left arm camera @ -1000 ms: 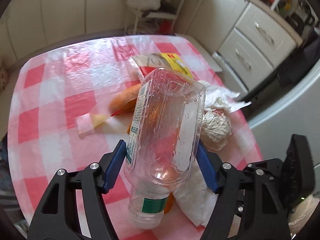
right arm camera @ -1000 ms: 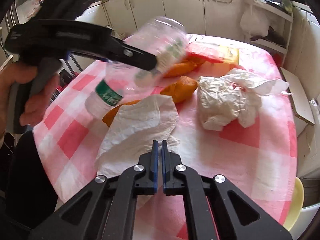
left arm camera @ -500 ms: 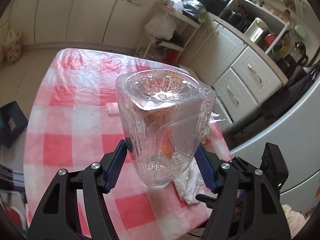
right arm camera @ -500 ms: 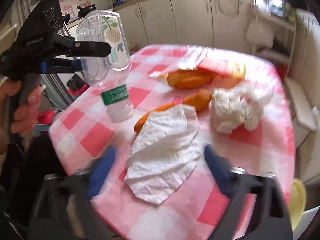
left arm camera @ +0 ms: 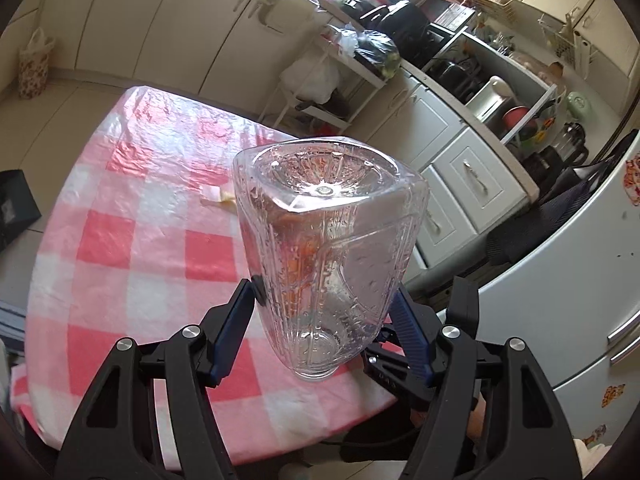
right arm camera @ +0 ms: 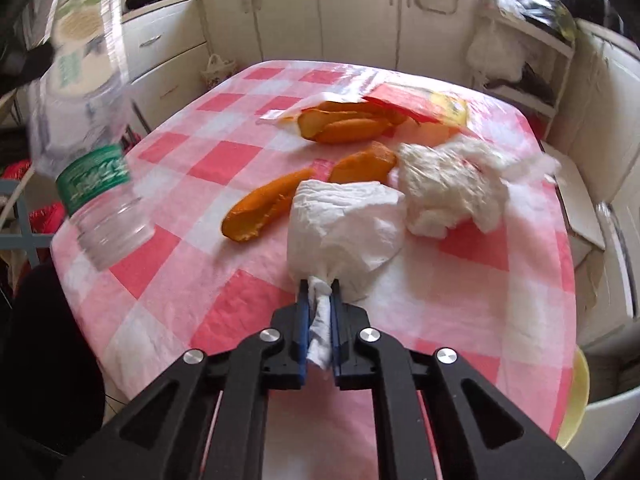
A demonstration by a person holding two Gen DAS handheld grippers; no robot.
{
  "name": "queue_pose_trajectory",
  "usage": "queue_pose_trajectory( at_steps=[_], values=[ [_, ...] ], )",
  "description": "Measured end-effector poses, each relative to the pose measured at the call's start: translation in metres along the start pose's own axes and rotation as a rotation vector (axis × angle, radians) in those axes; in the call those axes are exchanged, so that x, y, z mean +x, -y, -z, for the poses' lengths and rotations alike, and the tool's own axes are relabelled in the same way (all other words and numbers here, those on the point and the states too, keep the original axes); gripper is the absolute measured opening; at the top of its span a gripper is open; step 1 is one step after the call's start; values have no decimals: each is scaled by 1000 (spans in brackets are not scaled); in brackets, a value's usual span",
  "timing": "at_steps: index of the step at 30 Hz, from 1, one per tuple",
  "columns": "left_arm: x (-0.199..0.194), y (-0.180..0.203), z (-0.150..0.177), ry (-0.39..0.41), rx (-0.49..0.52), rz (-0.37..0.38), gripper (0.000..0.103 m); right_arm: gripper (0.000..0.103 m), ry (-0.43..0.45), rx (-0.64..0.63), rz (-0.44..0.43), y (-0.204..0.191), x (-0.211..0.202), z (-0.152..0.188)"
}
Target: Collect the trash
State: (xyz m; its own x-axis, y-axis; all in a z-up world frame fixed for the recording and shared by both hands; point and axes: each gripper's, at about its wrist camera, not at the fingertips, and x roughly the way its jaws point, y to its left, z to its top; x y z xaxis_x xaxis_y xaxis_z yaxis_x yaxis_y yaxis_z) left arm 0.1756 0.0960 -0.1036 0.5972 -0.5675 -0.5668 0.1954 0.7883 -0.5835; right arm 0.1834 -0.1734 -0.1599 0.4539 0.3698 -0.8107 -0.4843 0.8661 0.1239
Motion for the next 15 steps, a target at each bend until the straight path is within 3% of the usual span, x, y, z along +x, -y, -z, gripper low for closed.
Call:
queue_pose_trajectory(
  at_steps=[8,15],
  values=[
    [-7,12,21,33,-4,22,65,9,99,27,-33,4,-45,15],
    [-9,42,27,83,47,41,65,9,183,-5,33,11,-84,20]
  ],
)
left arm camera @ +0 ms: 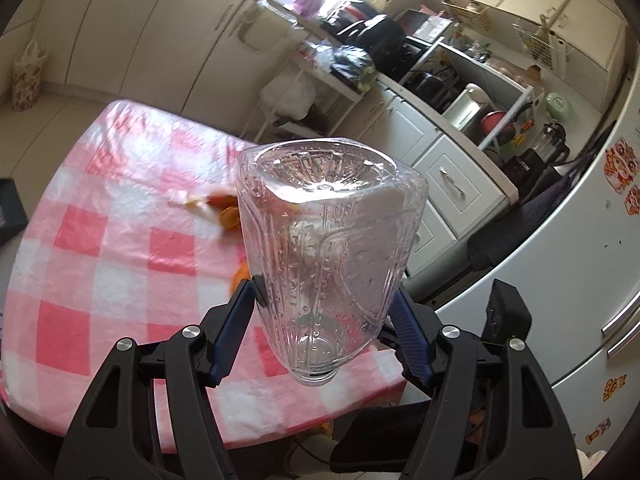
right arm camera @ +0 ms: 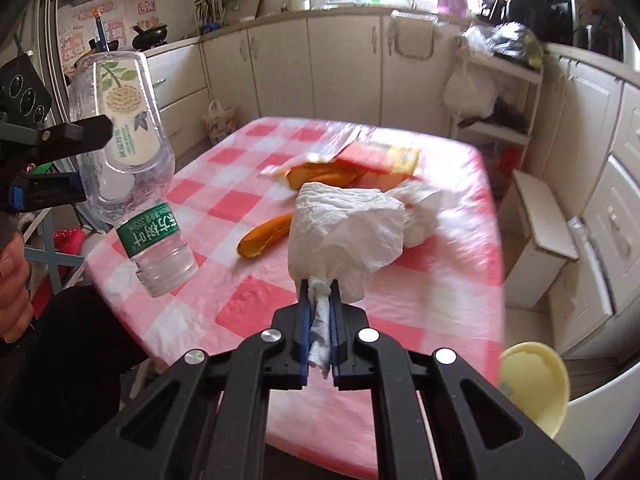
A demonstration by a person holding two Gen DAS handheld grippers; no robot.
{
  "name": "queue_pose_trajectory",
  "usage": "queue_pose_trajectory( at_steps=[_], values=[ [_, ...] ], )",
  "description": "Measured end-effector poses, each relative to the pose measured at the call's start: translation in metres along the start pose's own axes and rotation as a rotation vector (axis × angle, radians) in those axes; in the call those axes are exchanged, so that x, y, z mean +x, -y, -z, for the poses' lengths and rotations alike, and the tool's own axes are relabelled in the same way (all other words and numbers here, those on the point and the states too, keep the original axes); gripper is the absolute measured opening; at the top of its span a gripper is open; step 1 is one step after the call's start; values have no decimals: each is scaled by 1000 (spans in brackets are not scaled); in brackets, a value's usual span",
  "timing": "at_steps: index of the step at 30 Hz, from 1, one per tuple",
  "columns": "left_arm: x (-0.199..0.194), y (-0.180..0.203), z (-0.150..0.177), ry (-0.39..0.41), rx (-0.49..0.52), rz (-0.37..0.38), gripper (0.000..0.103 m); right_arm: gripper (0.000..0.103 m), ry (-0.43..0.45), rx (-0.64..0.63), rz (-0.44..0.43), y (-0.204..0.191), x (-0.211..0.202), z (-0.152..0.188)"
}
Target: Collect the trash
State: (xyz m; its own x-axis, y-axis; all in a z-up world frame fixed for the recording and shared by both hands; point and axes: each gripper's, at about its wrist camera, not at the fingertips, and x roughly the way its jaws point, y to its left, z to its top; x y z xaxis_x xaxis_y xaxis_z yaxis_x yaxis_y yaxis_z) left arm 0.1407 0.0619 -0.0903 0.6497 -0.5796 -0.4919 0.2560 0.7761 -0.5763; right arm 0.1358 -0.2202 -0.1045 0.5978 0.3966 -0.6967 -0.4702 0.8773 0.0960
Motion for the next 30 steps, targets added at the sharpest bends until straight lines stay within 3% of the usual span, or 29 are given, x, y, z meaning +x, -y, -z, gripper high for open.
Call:
queue_pose_trajectory(
  at_steps=[15,30],
  values=[
    [30,88,18,21,171,-7,65,9,58,8,126,48,-45,10],
    [68,142,27,5,309,-12,65,9,-26,-4,254,111,-48,21]
  ],
)
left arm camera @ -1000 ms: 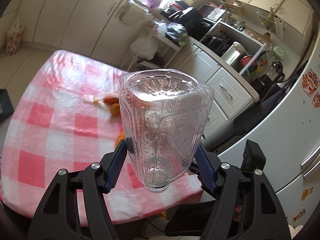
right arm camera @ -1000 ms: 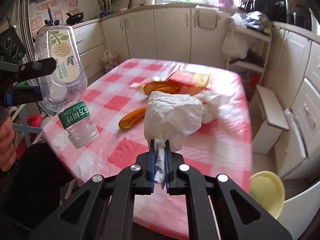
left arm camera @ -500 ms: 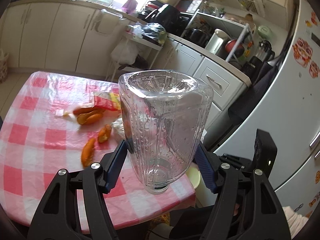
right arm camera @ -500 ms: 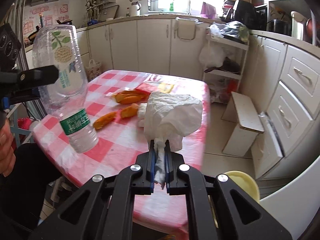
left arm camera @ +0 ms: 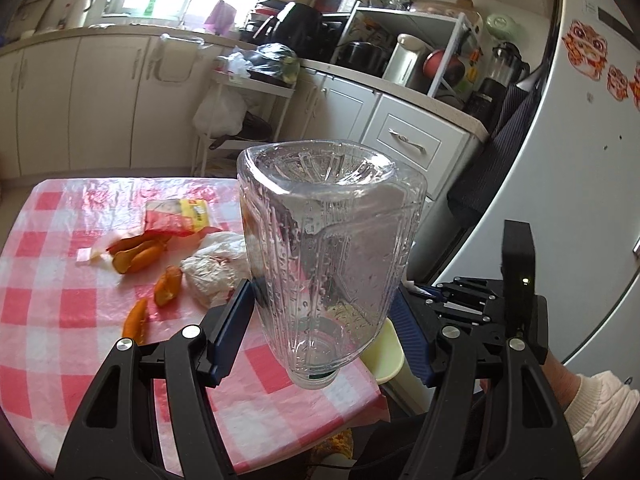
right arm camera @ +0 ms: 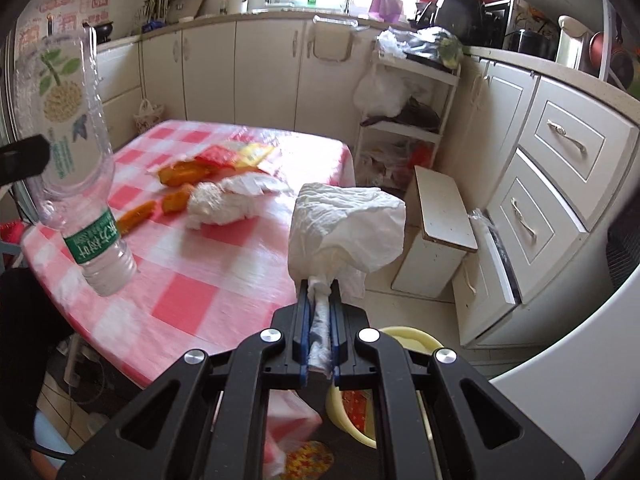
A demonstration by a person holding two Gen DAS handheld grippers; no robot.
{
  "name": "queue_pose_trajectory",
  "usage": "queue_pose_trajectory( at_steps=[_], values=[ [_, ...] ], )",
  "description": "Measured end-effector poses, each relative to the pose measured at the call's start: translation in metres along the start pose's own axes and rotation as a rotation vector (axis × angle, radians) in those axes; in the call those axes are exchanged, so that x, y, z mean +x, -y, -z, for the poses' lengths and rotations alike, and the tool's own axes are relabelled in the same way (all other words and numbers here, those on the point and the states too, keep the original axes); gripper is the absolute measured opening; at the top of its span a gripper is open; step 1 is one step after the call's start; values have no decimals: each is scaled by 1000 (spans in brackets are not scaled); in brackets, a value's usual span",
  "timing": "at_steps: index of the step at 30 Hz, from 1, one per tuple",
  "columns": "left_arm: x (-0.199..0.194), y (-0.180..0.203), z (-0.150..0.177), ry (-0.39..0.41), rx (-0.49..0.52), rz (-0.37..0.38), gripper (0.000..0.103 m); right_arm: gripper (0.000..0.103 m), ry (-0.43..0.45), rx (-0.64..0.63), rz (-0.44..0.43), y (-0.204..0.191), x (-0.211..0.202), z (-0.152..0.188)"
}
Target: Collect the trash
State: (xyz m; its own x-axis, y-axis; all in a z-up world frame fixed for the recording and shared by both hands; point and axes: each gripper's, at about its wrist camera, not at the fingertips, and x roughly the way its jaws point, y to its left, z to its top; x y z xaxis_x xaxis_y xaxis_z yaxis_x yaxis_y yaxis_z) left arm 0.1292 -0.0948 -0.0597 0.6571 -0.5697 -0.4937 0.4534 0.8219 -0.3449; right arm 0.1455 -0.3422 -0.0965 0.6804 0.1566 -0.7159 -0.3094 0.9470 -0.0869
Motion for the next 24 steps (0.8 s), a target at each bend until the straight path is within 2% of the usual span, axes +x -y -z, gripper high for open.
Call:
queue_pose_trajectory(
  at_steps=[5,9,13,20,24],
  values=[
    [21,8,1,-23,7,18,65,9,-69,-49,36,10,19,9],
    [41,13,2,-49,6,40,65,9,-144,-42,59,31,40,19],
    [62,22,4,-68,20,73,65,9,-239,70,52,60,69,37],
    [96,35,6,-100,13,118,65,10,-343,162,59,81,100,55],
    [111,41,8,-115,14,134,65,18,-378,172,72,84,106,59]
  ],
)
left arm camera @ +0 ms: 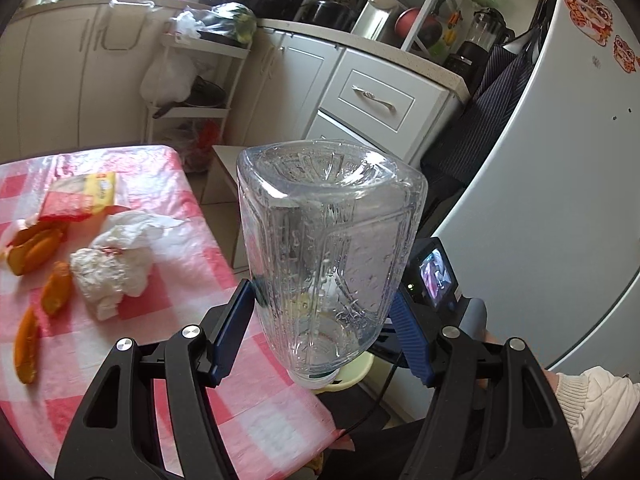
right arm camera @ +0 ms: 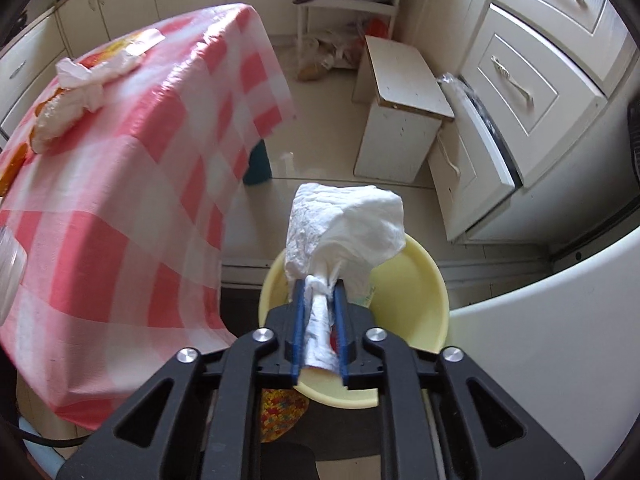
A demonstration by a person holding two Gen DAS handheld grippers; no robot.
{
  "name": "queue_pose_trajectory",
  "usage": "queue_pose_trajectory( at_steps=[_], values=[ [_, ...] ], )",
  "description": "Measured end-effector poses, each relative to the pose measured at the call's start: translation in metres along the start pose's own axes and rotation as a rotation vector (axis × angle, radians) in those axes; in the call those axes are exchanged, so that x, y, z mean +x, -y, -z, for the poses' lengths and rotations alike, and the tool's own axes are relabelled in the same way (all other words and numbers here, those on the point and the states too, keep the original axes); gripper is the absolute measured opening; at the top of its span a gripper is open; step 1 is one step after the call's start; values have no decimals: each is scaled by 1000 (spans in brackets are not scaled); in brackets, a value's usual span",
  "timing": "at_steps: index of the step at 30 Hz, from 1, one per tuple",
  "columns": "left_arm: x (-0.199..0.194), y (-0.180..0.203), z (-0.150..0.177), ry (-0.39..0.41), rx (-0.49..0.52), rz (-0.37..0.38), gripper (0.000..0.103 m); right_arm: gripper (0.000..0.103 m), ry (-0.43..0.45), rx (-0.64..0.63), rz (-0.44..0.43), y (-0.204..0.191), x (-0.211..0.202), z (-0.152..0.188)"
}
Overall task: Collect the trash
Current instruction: 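Open the right tool over the yellow bin while the left tool drops the clear bottle in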
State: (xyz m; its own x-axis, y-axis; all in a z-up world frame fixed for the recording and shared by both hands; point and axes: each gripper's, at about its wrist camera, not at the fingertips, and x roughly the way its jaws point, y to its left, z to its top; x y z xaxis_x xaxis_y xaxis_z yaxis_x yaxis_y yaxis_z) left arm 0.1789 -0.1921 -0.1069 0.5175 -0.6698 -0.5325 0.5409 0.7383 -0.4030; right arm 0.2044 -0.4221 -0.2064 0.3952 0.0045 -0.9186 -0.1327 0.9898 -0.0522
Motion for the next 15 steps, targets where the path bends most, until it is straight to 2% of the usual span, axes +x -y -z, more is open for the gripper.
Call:
queue_pose_trajectory(
  at_steps=[2,5,9,13,15],
  values=[
    [8,0,-1,-7,-10,6,65,20,-5,11,8,2,1,1],
    [24,1,-2,-21,-28,22,65,37,-14,35,31,7,2,2],
    [42,4,-2,-45,-46,44,65,37,-2,67,60,15,-5,1],
    [59,5,1,-76,-58,61,65,43,80,66,88,20,-31,1],
    [67,6,2,-91,-61,64,65,54,155,45,103,16,-55,9]
  ],
)
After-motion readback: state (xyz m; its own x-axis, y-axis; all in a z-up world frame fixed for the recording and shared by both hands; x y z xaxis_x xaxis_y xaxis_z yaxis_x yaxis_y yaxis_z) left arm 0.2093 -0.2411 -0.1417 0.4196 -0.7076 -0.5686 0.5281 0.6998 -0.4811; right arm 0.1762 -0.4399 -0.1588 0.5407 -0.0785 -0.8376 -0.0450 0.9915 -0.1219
